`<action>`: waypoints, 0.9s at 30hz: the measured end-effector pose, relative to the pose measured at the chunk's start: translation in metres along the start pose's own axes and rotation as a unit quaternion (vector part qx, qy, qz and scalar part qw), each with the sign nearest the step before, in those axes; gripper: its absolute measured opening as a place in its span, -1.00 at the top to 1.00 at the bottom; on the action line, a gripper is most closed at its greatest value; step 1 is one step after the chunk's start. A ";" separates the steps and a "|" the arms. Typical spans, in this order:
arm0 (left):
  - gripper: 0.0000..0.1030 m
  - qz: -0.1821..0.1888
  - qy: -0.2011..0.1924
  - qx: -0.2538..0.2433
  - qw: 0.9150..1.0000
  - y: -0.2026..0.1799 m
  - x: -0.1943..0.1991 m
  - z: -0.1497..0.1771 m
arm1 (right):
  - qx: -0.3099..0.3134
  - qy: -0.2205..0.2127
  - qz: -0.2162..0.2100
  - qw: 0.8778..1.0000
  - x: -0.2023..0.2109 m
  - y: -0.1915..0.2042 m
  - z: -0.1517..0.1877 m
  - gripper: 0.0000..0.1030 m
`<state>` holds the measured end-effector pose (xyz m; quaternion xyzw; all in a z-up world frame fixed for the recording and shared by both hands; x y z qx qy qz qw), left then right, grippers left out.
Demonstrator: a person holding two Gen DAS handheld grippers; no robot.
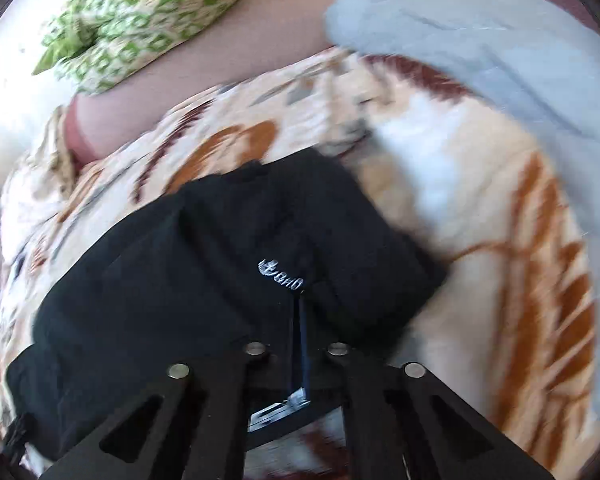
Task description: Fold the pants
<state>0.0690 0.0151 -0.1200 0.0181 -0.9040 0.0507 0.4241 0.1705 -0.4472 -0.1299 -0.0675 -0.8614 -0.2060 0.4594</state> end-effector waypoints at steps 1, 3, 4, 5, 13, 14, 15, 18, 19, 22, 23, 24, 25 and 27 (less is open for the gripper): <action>-0.59 -0.006 0.001 -0.005 1.000 -0.001 -0.001 0.000 | -0.005 0.007 -0.001 1.000 -0.002 -0.002 -0.001 1.00; -0.61 -0.013 0.003 -0.015 1.000 -0.004 -0.002 0.000 | 0.026 0.002 0.036 0.999 0.000 0.003 -0.001 1.00; -0.61 -0.012 0.004 -0.016 1.000 -0.003 -0.002 0.000 | 0.061 -0.005 0.073 0.995 0.001 0.012 -0.001 1.00; -0.61 -0.007 0.006 -0.013 1.000 -0.002 -0.001 -0.001 | 0.078 -0.008 0.093 0.993 0.000 0.020 0.002 1.00; -0.60 0.054 -0.021 0.198 0.978 0.083 0.017 -0.014 | 0.218 -0.021 -0.033 0.975 0.050 0.134 0.038 0.87; -0.60 0.075 -0.020 0.218 0.973 0.086 0.018 -0.013 | 0.247 -0.009 -0.063 0.967 0.054 0.157 0.047 0.69; -0.60 0.082 -0.023 0.224 0.971 0.087 0.020 -0.013 | 0.278 0.009 -0.100 0.955 0.057 0.187 0.060 0.28; -0.60 0.082 -0.024 0.205 0.975 0.077 0.026 -0.011 | 0.355 0.063 -0.198 0.911 0.060 0.276 0.100 -0.37; -0.60 0.083 -0.024 0.199 0.976 0.073 0.027 -0.010 | 0.387 0.085 -0.219 0.892 0.059 0.309 0.116 -0.37; -0.60 0.095 -0.021 0.201 0.975 0.068 0.028 -0.009 | 0.457 0.133 -0.238 0.846 0.050 0.377 0.153 -0.37; -0.60 0.099 -0.018 0.204 0.974 0.068 0.028 -0.009 | 0.475 0.154 -0.246 0.831 0.047 0.396 0.167 -0.37; -0.60 0.104 -0.015 0.208 0.973 0.069 0.027 -0.008 | 0.487 0.176 -0.256 0.816 0.042 0.412 0.178 -0.37; -0.60 0.109 -0.012 0.212 0.971 0.071 0.026 -0.008 | 0.498 0.189 -0.261 0.805 0.037 0.423 0.185 -0.37; -0.60 0.122 -0.008 0.225 0.967 0.075 0.024 -0.006 | 0.529 0.218 -0.266 0.776 0.026 0.444 0.205 -0.37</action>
Point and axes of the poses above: each gripper's, at about its wrist camera, not at the fingertips, and x roughly against the way its jaws point, y to its left, z to its underside, the point moved 9 cm from there along -x, roughly the way its jaws point, and after that the axes turned 2 degrees about -x, right-handed, at the moved point
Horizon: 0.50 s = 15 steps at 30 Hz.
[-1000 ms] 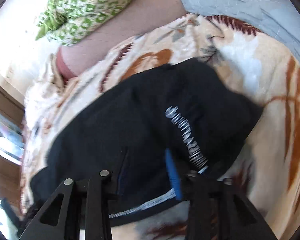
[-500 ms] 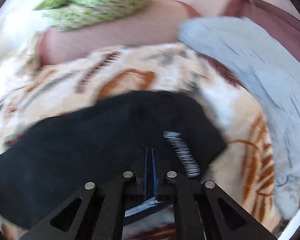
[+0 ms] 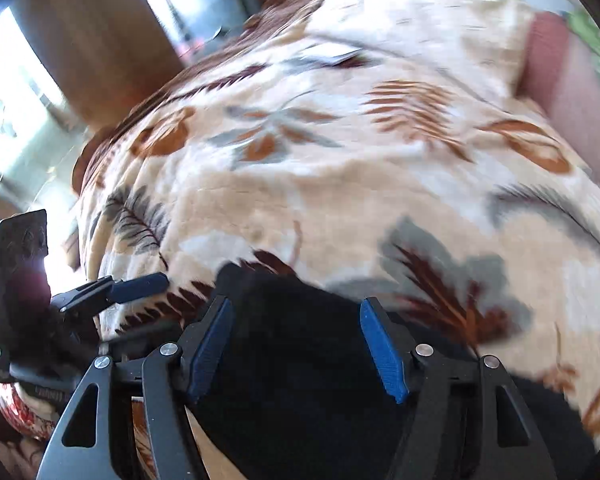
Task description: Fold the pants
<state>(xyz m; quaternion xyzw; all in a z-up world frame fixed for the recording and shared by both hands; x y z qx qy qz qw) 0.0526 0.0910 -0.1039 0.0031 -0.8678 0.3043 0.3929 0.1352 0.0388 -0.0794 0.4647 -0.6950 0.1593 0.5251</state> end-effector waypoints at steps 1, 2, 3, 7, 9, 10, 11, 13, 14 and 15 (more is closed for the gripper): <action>-0.60 0.005 0.001 0.005 1.000 0.001 0.000 -0.001 | 0.014 0.021 -0.008 1.000 -0.012 0.005 -0.003 -0.37; -0.59 0.011 0.001 0.010 1.000 0.002 0.000 -0.002 | 0.022 0.035 -0.007 0.999 -0.023 0.007 -0.004 -0.37; -0.57 0.012 0.001 0.013 1.000 0.003 -0.001 -0.003 | 0.029 0.049 -0.008 0.998 -0.033 0.008 -0.002 -0.36; -0.55 0.018 0.000 0.023 1.000 0.007 -0.001 -0.007 | 0.015 0.067 -0.023 0.997 -0.049 0.007 0.005 -0.38; -0.55 0.021 0.001 0.028 0.999 0.009 -0.002 -0.009 | 0.006 0.067 -0.040 0.997 -0.047 0.008 0.009 -0.39; -0.55 0.021 0.002 0.031 0.999 0.009 -0.003 -0.009 | 0.002 0.068 -0.049 0.997 -0.046 0.009 0.012 -0.39; -0.55 0.019 0.001 0.031 0.999 0.009 -0.003 -0.009 | 0.005 0.070 -0.050 0.996 -0.044 0.011 0.015 -0.34; -0.55 0.016 -0.001 0.026 1.000 0.008 -0.003 -0.009 | 0.018 0.071 -0.037 0.997 -0.041 0.014 0.018 -0.08; -0.55 0.014 -0.002 0.024 1.000 0.007 -0.004 -0.009 | 0.020 0.073 -0.031 0.997 -0.038 0.014 0.018 0.11; -0.55 0.015 -0.002 0.025 1.000 0.007 -0.004 -0.009 | 0.021 0.072 -0.026 0.997 -0.035 0.014 0.018 0.26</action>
Point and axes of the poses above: each gripper's, at about its wrist camera, not at the fingertips, and x roughly against the way its jaws point, y to its left, z to its underside, the point moved 9 cm from there along -x, roughly the way its jaws point, and after that the axes turned 2 degrees about -x, right-handed, at the moved point
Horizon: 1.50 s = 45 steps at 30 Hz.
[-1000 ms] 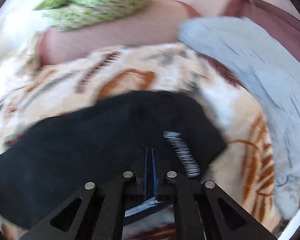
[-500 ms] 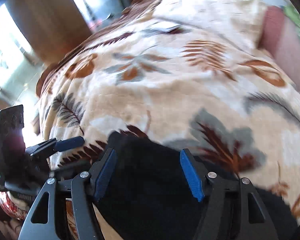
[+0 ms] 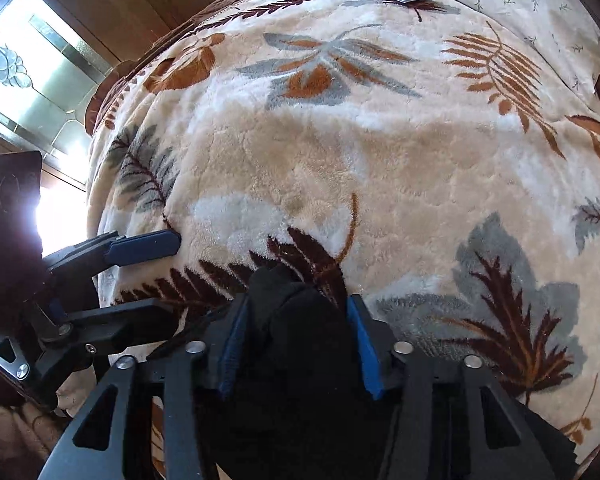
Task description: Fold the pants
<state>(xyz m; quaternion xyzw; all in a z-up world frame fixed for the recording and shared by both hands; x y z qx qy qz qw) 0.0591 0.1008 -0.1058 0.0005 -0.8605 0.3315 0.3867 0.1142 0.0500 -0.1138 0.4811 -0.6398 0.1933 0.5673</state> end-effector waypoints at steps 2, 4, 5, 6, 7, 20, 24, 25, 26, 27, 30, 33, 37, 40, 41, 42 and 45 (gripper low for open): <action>-0.56 0.001 0.000 0.001 1.000 0.000 0.000 0.000 | -0.001 -0.004 0.006 1.000 0.008 -0.002 0.002 0.44; -0.59 0.007 -0.002 0.001 1.000 -0.002 0.000 0.001 | -0.009 -0.012 0.002 1.000 0.015 -0.002 0.002 0.53; -0.62 0.012 -0.002 0.001 1.000 -0.005 -0.001 0.001 | -0.011 -0.016 0.001 1.000 0.019 -0.002 0.002 0.55; -0.63 0.018 -0.001 -0.003 1.000 -0.007 -0.002 0.002 | -0.014 -0.019 0.002 1.000 0.021 -0.002 0.002 0.55; -0.63 0.019 0.000 -0.009 1.000 -0.010 -0.003 0.003 | -0.017 -0.022 0.002 1.000 0.022 -0.001 0.002 0.56; 0.61 0.078 0.086 -0.070 0.991 -0.052 -0.031 0.040 | -0.024 -0.031 0.031 0.999 0.030 0.005 -0.003 0.56; 0.70 0.090 0.081 -0.073 0.990 -0.061 -0.031 0.029 | -0.020 -0.036 0.052 0.998 0.038 0.009 -0.005 0.56; 0.71 0.093 0.082 -0.070 0.990 -0.062 -0.032 0.022 | -0.022 -0.042 0.055 0.997 0.042 0.008 -0.008 0.56; 0.71 0.091 0.081 -0.069 0.990 -0.061 -0.032 0.015 | -0.028 -0.047 0.059 0.997 0.047 0.006 -0.013 0.56; 0.71 0.088 0.077 -0.069 0.991 -0.060 -0.031 0.007 | -0.032 -0.051 0.062 0.996 0.050 0.004 -0.017 0.56; 0.72 0.087 0.064 -0.060 0.992 -0.050 -0.023 -0.014 | -0.041 -0.059 0.067 0.995 0.056 0.000 -0.037 0.57; 0.72 0.066 0.043 -0.051 0.996 -0.032 -0.013 -0.030 | -0.036 -0.055 0.067 0.996 0.048 0.003 -0.056 0.57; 0.69 0.010 0.026 -0.035 0.999 0.000 -0.010 -0.042 | -0.027 -0.046 0.065 0.996 0.024 0.015 -0.082 0.57; 0.54 -0.019 0.023 -0.036 0.999 0.009 -0.007 -0.043 | -0.033 -0.039 0.086 0.995 0.005 0.011 -0.093 0.44; 0.40 -0.011 0.017 -0.034 0.999 0.009 -0.003 -0.043 | -0.044 -0.041 0.084 0.995 0.002 0.009 -0.095 0.30; 0.32 -0.003 0.007 -0.031 0.999 0.010 0.004 -0.045 | -0.055 -0.049 0.078 0.994 0.003 0.007 -0.098 0.00; -0.09 -0.008 -0.049 -0.019 0.999 0.022 0.033 -0.056 | -0.077 -0.119 0.062 0.988 0.036 0.010 -0.108 -0.35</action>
Point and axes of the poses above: each gripper's, at about its wrist camera, not at the fingertips, and x roughly against the way its jaws point, y to its left, z to its underside, the point moved 9 cm from there along -x, roughly the way its jaws point, and after that the axes turned 2 degrees about -x, right-handed, at the moved point
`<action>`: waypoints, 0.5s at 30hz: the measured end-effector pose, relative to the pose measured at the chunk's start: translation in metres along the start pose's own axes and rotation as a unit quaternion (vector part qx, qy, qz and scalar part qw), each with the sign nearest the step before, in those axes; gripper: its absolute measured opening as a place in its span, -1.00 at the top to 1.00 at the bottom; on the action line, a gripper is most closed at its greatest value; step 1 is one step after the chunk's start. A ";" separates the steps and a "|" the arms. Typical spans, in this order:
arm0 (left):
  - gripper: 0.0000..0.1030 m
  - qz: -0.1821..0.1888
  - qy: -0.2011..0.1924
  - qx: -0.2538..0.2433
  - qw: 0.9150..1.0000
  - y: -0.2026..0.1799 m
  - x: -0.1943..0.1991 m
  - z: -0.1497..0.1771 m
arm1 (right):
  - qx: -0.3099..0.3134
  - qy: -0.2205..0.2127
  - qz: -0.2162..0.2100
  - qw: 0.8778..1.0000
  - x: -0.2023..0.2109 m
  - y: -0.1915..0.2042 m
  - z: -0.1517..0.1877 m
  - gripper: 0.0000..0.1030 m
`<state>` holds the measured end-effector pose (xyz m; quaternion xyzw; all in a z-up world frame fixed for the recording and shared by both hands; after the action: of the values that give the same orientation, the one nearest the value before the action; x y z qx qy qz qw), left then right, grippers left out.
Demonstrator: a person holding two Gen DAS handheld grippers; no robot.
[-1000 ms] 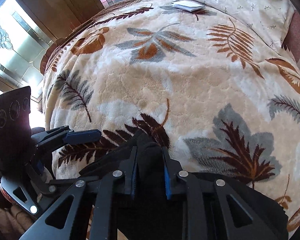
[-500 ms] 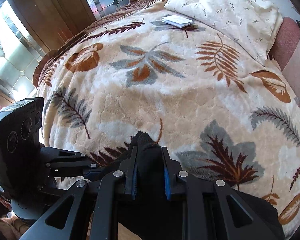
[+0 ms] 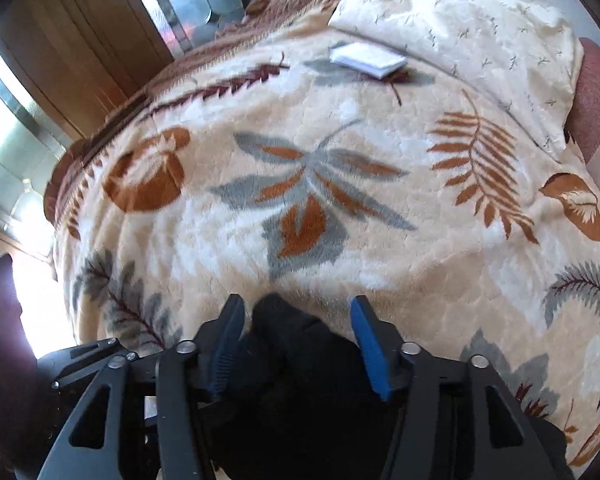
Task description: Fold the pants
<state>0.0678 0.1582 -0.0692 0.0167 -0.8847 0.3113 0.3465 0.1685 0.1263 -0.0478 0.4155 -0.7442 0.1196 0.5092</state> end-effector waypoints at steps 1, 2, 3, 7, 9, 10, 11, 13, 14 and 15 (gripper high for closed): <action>-0.10 0.001 -0.015 0.013 1.000 0.006 0.007 -0.005 | -0.006 -0.026 0.002 1.000 0.015 -0.001 -0.006 -0.37; -0.10 0.006 -0.025 0.033 0.999 0.013 0.013 -0.009 | -0.004 -0.045 0.022 0.999 0.030 -0.005 -0.009 -0.38; -0.10 0.007 -0.031 0.051 0.998 0.020 0.015 -0.011 | 0.000 -0.056 0.041 0.998 0.039 -0.007 -0.010 -0.38; -0.10 -0.024 -0.029 0.082 0.996 0.038 0.015 -0.009 | 0.027 -0.051 0.104 0.993 0.054 -0.016 0.007 -0.38; -0.10 -0.028 -0.017 0.075 0.997 0.037 0.011 -0.004 | 0.038 -0.020 0.120 0.992 0.037 -0.014 0.022 -0.36; -0.10 -0.032 -0.012 0.068 0.997 0.034 0.010 -0.001 | 0.041 -0.008 0.126 0.991 0.027 -0.013 0.028 -0.34; -0.10 -0.040 -0.009 0.062 0.997 0.032 0.008 0.001 | 0.044 0.004 0.131 0.990 0.016 -0.012 0.033 -0.26; -0.10 -0.052 -0.010 0.054 0.997 0.033 0.008 0.003 | 0.045 0.035 0.141 0.988 -0.009 -0.012 0.043 -0.20; -0.10 -0.054 -0.013 0.054 0.997 0.034 0.010 0.003 | 0.040 0.050 0.149 0.987 -0.024 -0.014 0.046 -0.20; -0.10 -0.055 -0.016 0.056 0.997 0.036 0.011 0.002 | 0.035 0.058 0.156 0.985 -0.035 -0.015 0.048 -0.20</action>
<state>0.0498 0.1881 -0.0831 0.0895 -0.8689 0.3410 0.3475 0.1531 0.1052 -0.1029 0.3041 -0.7642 0.2474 0.5121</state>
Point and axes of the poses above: each gripper's, at about its wrist camera, not at the fingertips, and x roughly against the way its jaws point, y to its left, z to its underside, the point moved 9 cm from there along -x, roughly the way its jaws point, and after that the axes turned 2 degrees about -x, right-handed, at the moved point
